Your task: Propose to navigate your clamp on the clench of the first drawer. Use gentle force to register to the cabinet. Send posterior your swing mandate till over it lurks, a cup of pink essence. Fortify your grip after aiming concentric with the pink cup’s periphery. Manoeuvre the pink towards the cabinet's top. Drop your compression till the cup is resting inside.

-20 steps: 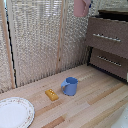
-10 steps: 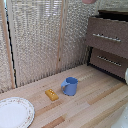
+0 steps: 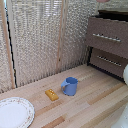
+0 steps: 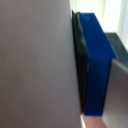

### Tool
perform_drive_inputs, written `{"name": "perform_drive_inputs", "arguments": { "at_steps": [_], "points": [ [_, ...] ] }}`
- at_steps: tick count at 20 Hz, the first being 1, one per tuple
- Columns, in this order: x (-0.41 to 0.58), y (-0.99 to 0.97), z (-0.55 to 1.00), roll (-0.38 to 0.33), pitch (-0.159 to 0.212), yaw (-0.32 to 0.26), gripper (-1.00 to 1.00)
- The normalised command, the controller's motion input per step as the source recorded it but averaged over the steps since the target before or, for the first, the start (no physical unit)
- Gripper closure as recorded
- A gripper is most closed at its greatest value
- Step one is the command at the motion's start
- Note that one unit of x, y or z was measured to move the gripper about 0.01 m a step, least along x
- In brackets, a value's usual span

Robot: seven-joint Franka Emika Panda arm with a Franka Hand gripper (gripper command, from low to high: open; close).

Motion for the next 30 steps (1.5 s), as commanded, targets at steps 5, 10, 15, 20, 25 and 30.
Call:
{"name": "perform_drive_inputs", "arguments": {
  "at_steps": [5, 10, 15, 20, 25, 30],
  "points": [
    [0.050, -0.84, 0.12, 0.000, 0.298, -0.032, 1.00],
    [0.206, -0.40, -0.12, -0.006, 0.206, 0.008, 1.00],
    [0.140, -0.46, -0.09, 0.012, 0.035, 0.021, -1.00],
    [0.122, -0.19, 0.33, 0.046, 0.000, 0.000, -1.00],
    [0.035, 0.04, 0.88, 0.097, 0.000, 0.000, -1.00],
    [0.135, 0.17, 0.85, 0.053, 0.003, 0.002, -1.00]
  ]
}}
